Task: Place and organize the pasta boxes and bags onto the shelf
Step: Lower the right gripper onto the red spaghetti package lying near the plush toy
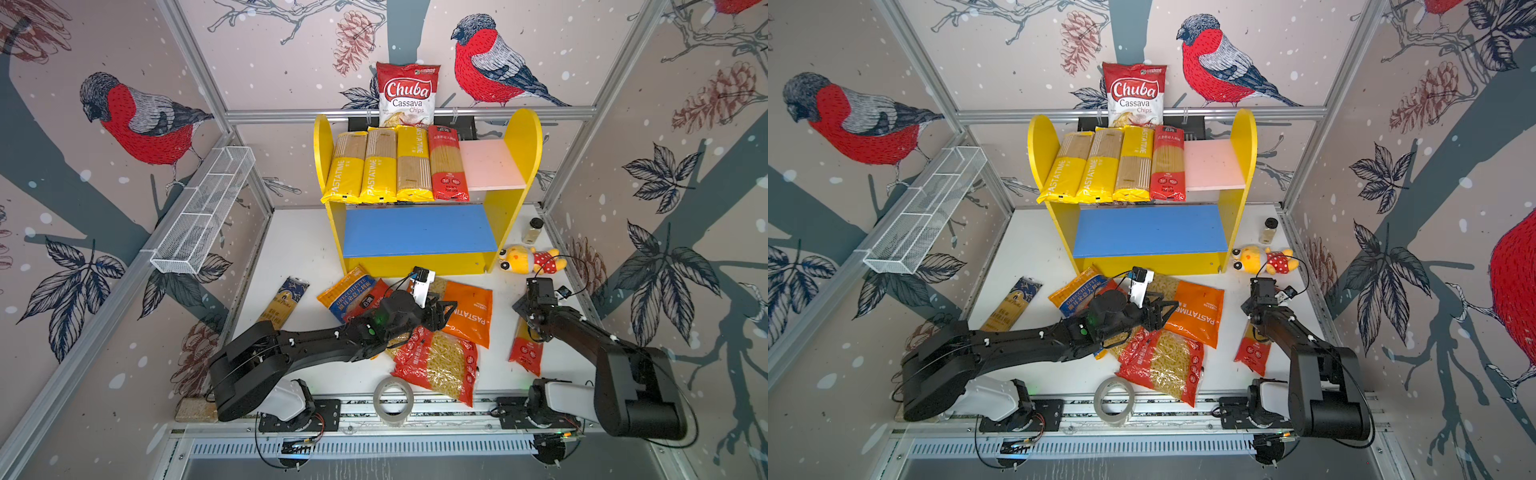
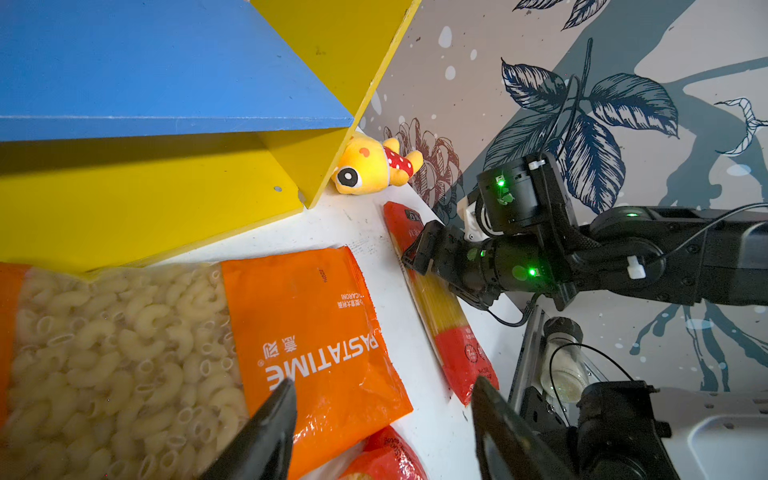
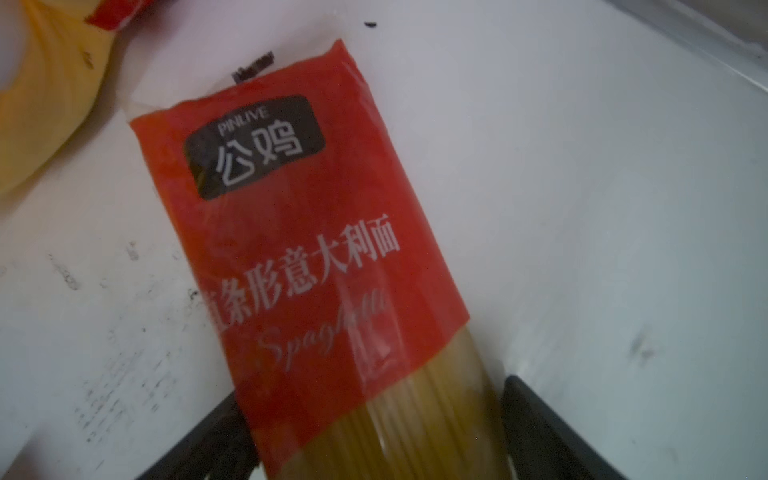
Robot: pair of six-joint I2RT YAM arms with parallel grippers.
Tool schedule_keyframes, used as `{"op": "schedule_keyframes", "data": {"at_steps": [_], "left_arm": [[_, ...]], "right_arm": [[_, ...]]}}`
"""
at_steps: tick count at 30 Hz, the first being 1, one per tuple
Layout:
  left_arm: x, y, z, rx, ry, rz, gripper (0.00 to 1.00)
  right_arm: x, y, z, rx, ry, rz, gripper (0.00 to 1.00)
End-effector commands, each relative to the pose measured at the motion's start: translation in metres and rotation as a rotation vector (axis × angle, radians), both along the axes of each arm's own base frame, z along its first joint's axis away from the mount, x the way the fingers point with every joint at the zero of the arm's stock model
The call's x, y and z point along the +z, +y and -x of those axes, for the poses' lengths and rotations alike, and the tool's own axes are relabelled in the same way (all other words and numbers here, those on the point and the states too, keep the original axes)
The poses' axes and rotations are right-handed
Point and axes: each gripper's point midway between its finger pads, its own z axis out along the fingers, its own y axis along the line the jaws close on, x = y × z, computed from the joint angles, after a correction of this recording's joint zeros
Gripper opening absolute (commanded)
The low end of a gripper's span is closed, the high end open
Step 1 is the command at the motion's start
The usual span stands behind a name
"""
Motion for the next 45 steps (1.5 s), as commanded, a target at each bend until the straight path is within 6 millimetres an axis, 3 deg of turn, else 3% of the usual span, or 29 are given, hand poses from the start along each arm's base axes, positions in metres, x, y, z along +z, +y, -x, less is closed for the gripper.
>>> {"op": "schedule_keyframes", "data": {"at_steps": [1,8,19,28,32,38,40,42,45], "left_arm": [[0.010,0.001,-0.001,0.010,-0.031,0.025,0.66],[0.011,0.000,-0.002,0.012,-0.036,0.024,0.66],[0.015,0.003,-0.006,0.037,-0.050,0.012,0.66],[0.023,0.002,-0.008,0.025,-0.028,0.043,0.66],[0.022,-0.013,0.001,-0.070,-0.005,0.061,0.68],[0.005,-0.031,0.015,-0.180,0.072,0.069,0.74],[0.000,-0.033,0.015,-0.184,0.089,0.052,0.74],[-0.001,-0.032,0.014,-0.178,0.088,0.039,0.74],[-0.001,-0.030,0.012,-0.169,0.072,0.019,0.74]], "right_arm": [[-0.012,0.025,-0.001,0.054,-0.002,-0.143,0.80],[-0.007,0.036,-0.003,0.085,-0.041,-0.201,0.54],[0.043,0.066,-0.012,0.202,-0.170,-0.226,0.34],[0.092,0.096,-0.017,0.313,-0.288,-0.199,0.31],[0.127,0.115,-0.019,0.381,-0.394,-0.198,0.30],[0.157,0.149,-0.018,0.510,-0.530,-0.209,0.28],[0.156,0.153,-0.018,0.516,-0.533,-0.192,0.28],[0.143,0.144,-0.017,0.464,-0.494,-0.175,0.31],[0.106,0.115,-0.014,0.374,-0.374,-0.177,0.43]]}}
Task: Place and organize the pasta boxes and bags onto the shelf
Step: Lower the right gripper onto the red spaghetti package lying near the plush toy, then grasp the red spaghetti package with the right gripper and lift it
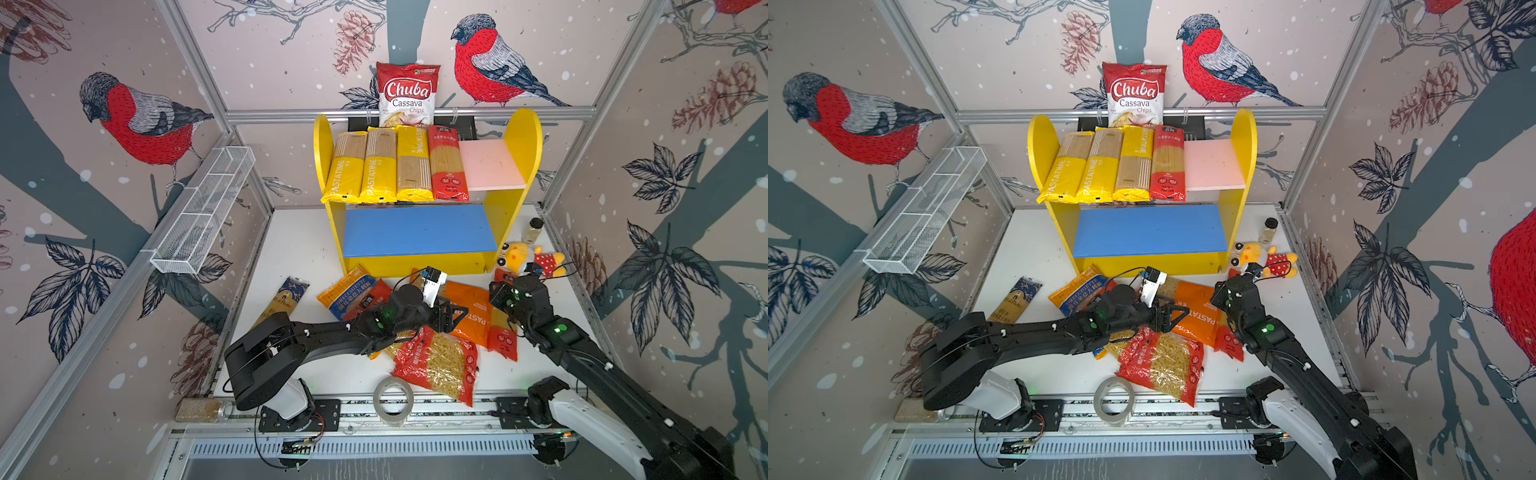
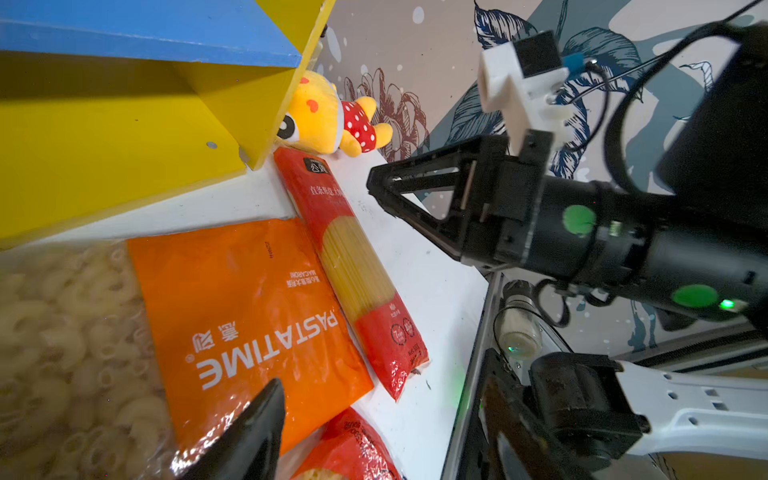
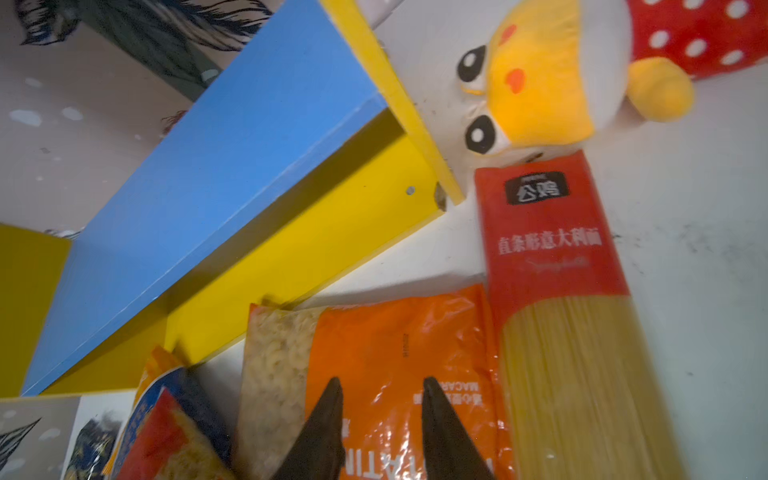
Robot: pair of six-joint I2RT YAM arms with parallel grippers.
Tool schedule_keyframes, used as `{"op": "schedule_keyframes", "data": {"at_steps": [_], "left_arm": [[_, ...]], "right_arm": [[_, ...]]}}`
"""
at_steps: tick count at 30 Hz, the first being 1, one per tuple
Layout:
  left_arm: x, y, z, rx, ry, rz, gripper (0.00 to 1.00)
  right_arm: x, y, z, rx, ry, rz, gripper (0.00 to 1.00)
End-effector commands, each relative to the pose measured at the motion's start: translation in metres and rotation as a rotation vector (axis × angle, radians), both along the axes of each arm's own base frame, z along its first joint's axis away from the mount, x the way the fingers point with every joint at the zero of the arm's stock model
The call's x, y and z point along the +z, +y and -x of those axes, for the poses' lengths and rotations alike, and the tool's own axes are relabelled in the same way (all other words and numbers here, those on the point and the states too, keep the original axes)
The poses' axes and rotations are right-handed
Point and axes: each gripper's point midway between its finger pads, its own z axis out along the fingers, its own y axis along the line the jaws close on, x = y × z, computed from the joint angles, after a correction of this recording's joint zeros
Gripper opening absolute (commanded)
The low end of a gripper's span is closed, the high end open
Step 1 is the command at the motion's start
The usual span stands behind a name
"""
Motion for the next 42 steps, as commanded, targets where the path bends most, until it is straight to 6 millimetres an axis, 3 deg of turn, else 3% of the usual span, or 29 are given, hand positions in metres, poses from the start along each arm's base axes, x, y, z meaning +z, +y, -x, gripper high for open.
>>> {"op": "schedule_keyframes", "data": {"at_steps": [1,4,6,10,17,20,24,27,32,42], "left_arm": [[0.009,-0.002,-0.002,-0.007,-0.026,0.007,0.74],[0.004,-0.004,-0.003,-0.005,-0.014,-0.005,0.73],[0.001,-0.006,-0.003,-0.006,-0.001,-0.003,0.73],[-0.004,-0.007,-0.006,0.011,0.015,0.003,0.72],[-0.011,0.000,-0.011,0.060,0.025,-0.025,0.72],[-0.012,0.005,-0.013,0.082,0.024,-0.032,0.72],[-0.008,0.010,-0.015,0.102,0.013,-0.031,0.72],[-0.006,0.012,-0.018,0.117,0.009,-0.028,0.72],[0.001,0.018,-0.022,0.142,0.001,-0.013,0.72],[0.015,0.035,-0.036,0.193,-0.008,0.012,0.72]], "right_arm": [[-0.033,-0.030,0.003,-0.092,0.113,0.006,0.51],[-0.059,-0.053,0.006,-0.120,0.215,0.065,0.74],[-0.067,-0.060,0.005,-0.120,0.268,0.123,0.82],[-0.089,-0.059,0.002,-0.090,0.362,0.172,0.89],[-0.114,-0.044,-0.006,-0.048,0.419,0.183,0.94],[-0.128,-0.041,-0.003,-0.032,0.457,0.175,0.87],[-0.141,-0.037,0.004,-0.013,0.483,0.144,0.62],[-0.141,-0.035,0.007,0.000,0.476,0.148,0.47],[-0.124,-0.035,0.010,0.009,0.439,0.183,0.37],[-0.071,-0.022,0.012,0.040,0.291,0.158,0.26]]}}
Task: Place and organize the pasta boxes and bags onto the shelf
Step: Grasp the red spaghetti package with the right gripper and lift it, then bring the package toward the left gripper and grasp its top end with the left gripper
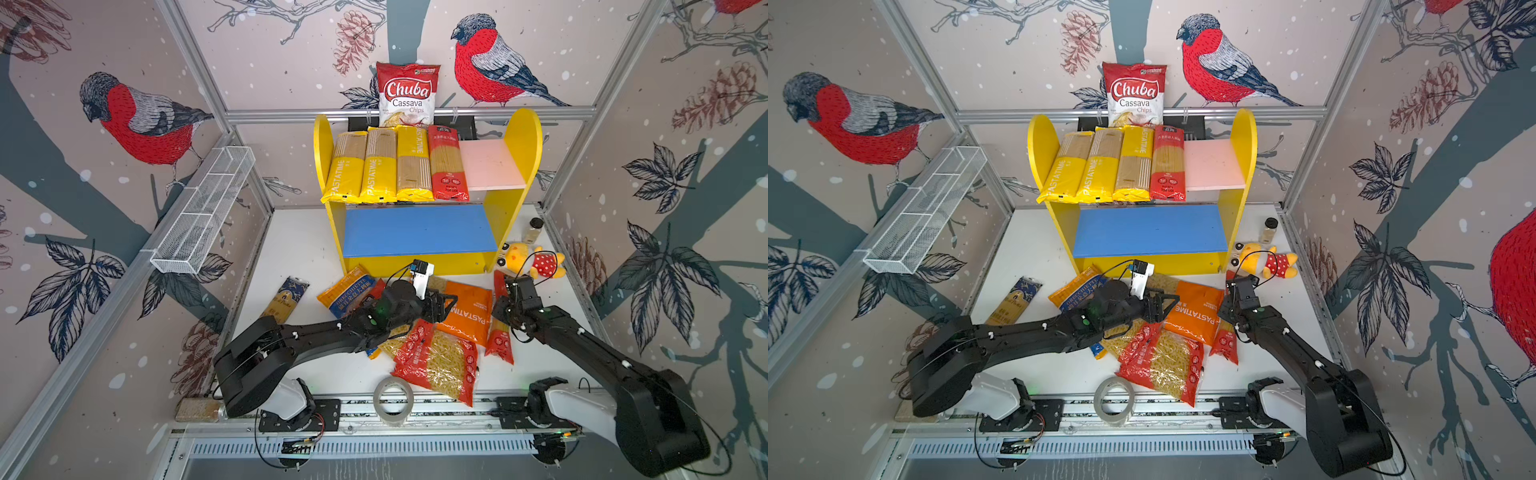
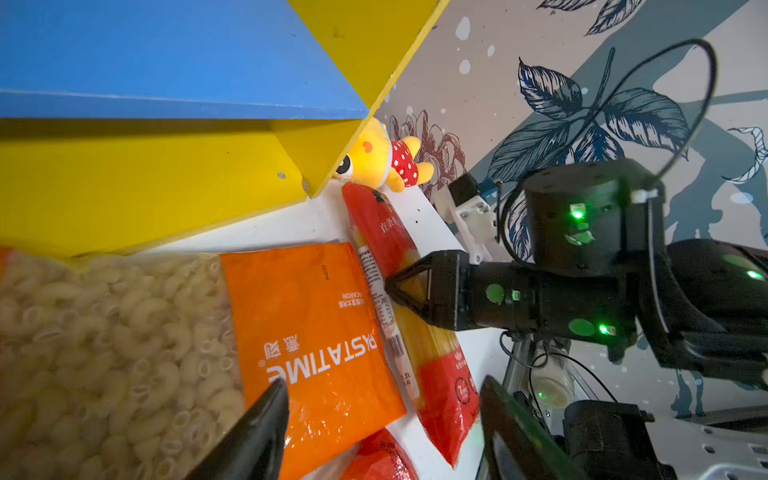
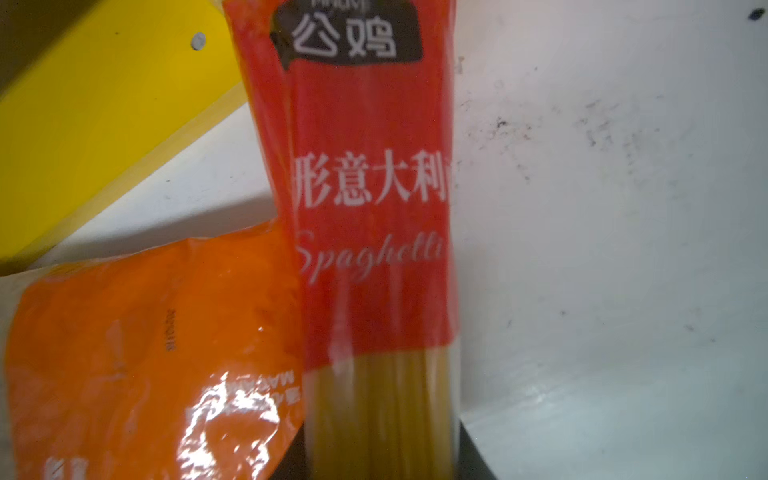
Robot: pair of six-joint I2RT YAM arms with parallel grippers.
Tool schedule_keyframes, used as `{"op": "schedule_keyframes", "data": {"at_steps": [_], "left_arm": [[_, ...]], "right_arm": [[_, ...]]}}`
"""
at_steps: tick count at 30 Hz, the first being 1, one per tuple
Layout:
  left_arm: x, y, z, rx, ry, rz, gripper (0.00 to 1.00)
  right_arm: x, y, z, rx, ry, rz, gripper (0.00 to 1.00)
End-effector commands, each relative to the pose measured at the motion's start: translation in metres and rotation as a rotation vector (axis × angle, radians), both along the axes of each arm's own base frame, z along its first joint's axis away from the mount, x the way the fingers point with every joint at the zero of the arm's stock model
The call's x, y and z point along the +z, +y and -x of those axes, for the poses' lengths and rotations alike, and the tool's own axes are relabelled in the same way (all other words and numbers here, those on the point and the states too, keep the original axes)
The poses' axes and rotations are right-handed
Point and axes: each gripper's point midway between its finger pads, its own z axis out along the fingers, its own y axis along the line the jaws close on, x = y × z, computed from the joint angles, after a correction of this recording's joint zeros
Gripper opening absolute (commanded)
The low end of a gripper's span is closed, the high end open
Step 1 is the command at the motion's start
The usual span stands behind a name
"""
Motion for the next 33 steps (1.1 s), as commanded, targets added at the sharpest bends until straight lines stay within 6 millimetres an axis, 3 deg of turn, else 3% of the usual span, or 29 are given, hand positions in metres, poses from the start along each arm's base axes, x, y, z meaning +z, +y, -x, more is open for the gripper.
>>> {"op": "schedule_keyframes", "data": {"at_steps": [1,5,15,19,21,33], "left_arm": [[0.008,0.007,-0.006,0.029,-0.007,0.023,0.72],[0.014,0.012,-0.009,0.040,0.001,0.050,0.72],[0.040,0.052,-0.026,0.091,0.016,0.178,0.75],[0.044,0.063,-0.033,0.087,0.049,0.229,0.83],[0.050,0.064,-0.034,0.065,0.058,0.259,0.92],[0.053,0.051,-0.034,-0.013,0.047,0.286,0.97]], "right_arm": [[0.020,0.006,-0.006,0.008,-0.070,-0.017,0.25],[0.041,0.026,-0.007,0.077,-0.145,-0.043,0.25],[0.117,0.105,-0.002,0.326,-0.465,-0.106,0.20],[0.154,0.144,0.007,0.422,-0.651,-0.106,0.20],[0.167,0.157,0.011,0.452,-0.713,-0.092,0.20],[0.181,0.227,0.031,0.619,-0.839,-0.032,0.23]]}}
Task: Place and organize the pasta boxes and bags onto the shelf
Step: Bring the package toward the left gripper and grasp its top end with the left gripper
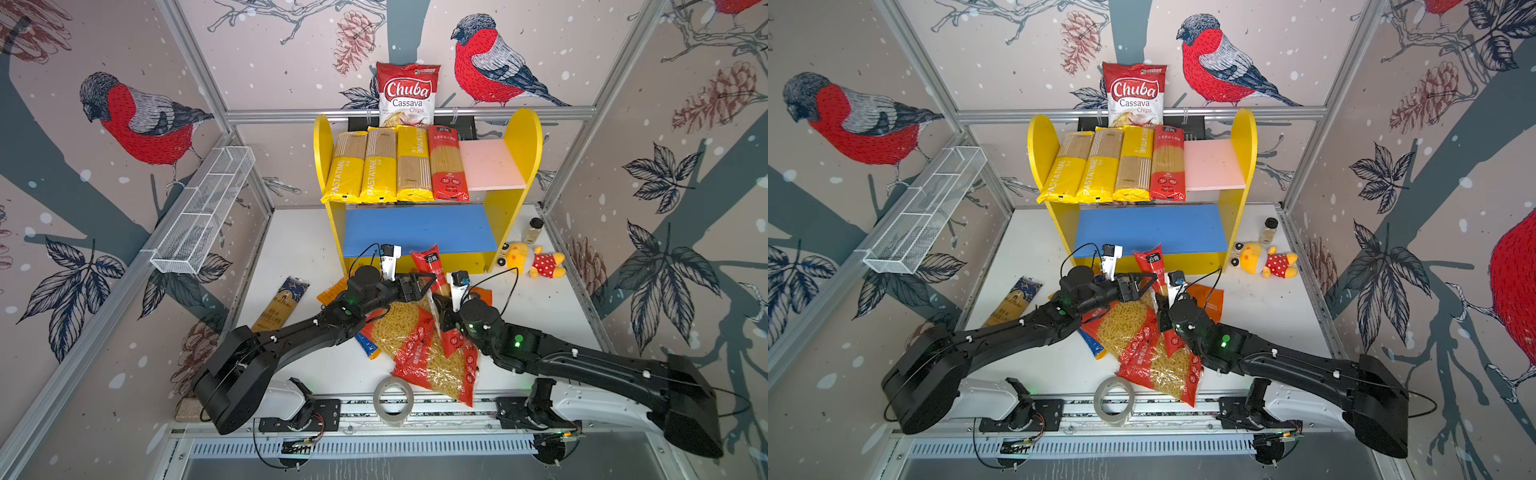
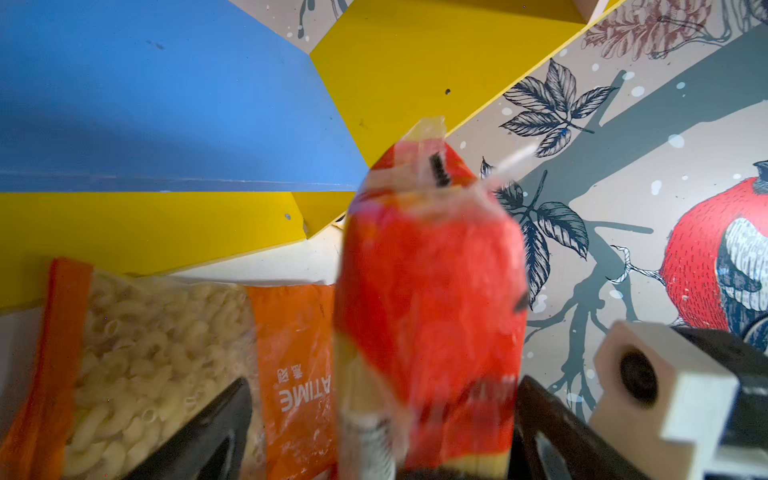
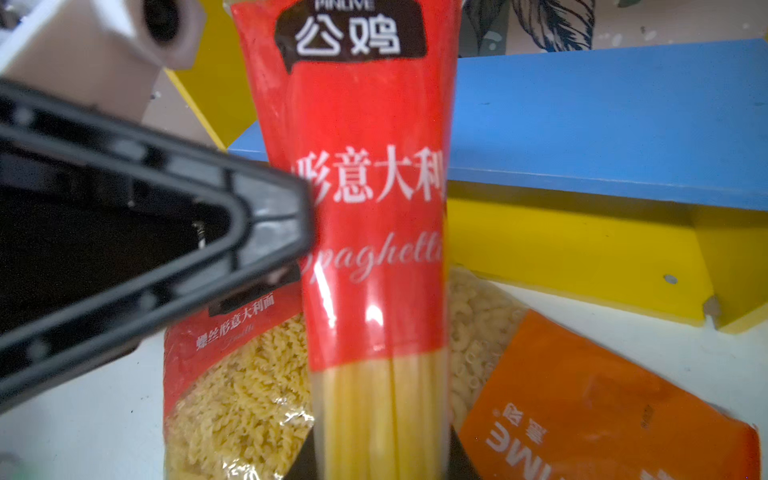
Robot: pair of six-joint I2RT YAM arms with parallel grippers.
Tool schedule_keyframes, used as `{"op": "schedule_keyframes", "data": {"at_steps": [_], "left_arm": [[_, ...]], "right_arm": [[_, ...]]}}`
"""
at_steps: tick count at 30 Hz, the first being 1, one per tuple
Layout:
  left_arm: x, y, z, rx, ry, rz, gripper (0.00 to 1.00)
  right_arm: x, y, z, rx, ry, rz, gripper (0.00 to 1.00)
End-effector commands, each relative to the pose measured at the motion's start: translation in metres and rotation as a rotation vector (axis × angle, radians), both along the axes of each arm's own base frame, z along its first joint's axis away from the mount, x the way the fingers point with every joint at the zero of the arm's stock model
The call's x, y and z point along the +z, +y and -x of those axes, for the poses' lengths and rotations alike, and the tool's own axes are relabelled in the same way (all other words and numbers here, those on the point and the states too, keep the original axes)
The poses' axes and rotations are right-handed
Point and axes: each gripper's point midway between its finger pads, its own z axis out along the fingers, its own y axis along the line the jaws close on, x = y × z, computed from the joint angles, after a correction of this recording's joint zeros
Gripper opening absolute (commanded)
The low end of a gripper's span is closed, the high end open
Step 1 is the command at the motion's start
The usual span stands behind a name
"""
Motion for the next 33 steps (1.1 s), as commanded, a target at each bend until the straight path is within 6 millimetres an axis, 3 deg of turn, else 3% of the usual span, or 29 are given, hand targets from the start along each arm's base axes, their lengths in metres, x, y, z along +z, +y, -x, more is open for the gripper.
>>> {"op": "schedule_keyframes", "data": {"at_steps": [1,6,11,17,20,24,29,33], "left_arm": [[0.021,-0.003,-0.002,-0.025,-0.086,0.048,0.96],[0.013,0.002,-0.007,-0.042,-0.087,0.040,0.81],[0.007,0.025,-0.014,-0.015,-0.064,0.115,0.55],[-0.005,0.030,-0.017,-0.013,-0.060,0.086,0.39],[-0.012,0.038,-0.020,-0.003,-0.041,0.101,0.32],[-0.014,0.044,-0.023,0.003,-0.029,0.118,0.22],[-0.001,0.041,-0.021,-0.020,-0.031,0.167,0.11],[0.018,0.035,-0.006,-0.056,-0.062,0.204,0.05]], "right_arm": [[0.046,0.016,-0.010,-0.024,-0.150,-0.119,0.23],[0.039,0.034,-0.008,0.023,-0.146,-0.125,0.31],[0.017,0.053,-0.005,0.096,-0.110,-0.077,0.43],[-0.025,0.063,-0.008,0.170,0.030,-0.031,0.54],[-0.033,0.056,-0.010,0.184,0.102,-0.062,0.58],[-0.019,0.044,-0.009,0.218,0.148,-0.160,0.65],[-0.013,0.010,-0.014,0.196,0.203,-0.263,0.73],[-0.013,-0.023,-0.019,0.136,0.196,-0.314,0.75]]}}
